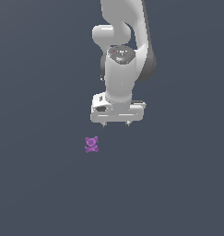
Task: Pick up the object and move it to a goal position.
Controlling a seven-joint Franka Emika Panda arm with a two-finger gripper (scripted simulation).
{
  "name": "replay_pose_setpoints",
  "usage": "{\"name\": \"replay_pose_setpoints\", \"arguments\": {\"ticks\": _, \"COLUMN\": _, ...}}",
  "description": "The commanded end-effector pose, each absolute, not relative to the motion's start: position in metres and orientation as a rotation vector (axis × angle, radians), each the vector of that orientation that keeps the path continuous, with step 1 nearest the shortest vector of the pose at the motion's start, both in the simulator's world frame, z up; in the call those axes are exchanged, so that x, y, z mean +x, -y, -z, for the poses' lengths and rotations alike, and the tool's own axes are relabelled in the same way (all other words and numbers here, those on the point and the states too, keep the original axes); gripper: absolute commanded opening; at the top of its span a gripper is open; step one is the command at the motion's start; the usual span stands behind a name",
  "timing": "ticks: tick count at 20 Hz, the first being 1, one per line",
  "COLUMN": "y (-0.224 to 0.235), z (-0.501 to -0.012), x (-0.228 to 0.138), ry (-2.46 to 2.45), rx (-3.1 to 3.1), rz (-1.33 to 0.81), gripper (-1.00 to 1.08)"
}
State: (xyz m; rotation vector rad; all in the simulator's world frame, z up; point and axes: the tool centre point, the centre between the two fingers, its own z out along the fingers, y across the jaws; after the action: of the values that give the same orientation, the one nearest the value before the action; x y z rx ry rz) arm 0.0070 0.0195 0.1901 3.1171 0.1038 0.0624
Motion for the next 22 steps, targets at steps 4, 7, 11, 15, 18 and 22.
{"name": "replay_pose_setpoints", "arguments": {"ticks": 4, "y": 0.006, "z": -0.170, "x": 0.014, "ry": -0.105, "rx": 3.122, "rz": -0.047, "gripper": 1.00}}
{"name": "replay_pose_setpoints", "arguments": {"ticks": 7, "y": 0.028, "z": -0.151, "x": 0.019, "ry": -0.108, "rx": 3.127, "rz": -0.035, "gripper": 1.00}}
{"name": "replay_pose_setpoints", "arguments": {"ticks": 11, "y": 0.062, "z": -0.124, "x": 0.023, "ry": -0.112, "rx": 3.133, "rz": -0.018, "gripper": 1.00}}
{"name": "replay_pose_setpoints", "arguments": {"ticks": 15, "y": 0.086, "z": -0.104, "x": 0.024, "ry": -0.114, "rx": 3.137, "rz": -0.007, "gripper": 1.00}}
{"name": "replay_pose_setpoints", "arguments": {"ticks": 18, "y": 0.097, "z": -0.095, "x": 0.024, "ry": -0.116, "rx": 3.139, "rz": -0.002, "gripper": 1.00}}
{"name": "replay_pose_setpoints", "arguments": {"ticks": 22, "y": 0.102, "z": -0.091, "x": 0.024, "ry": -0.116, "rx": 3.139, "rz": 0.000, "gripper": 1.00}}
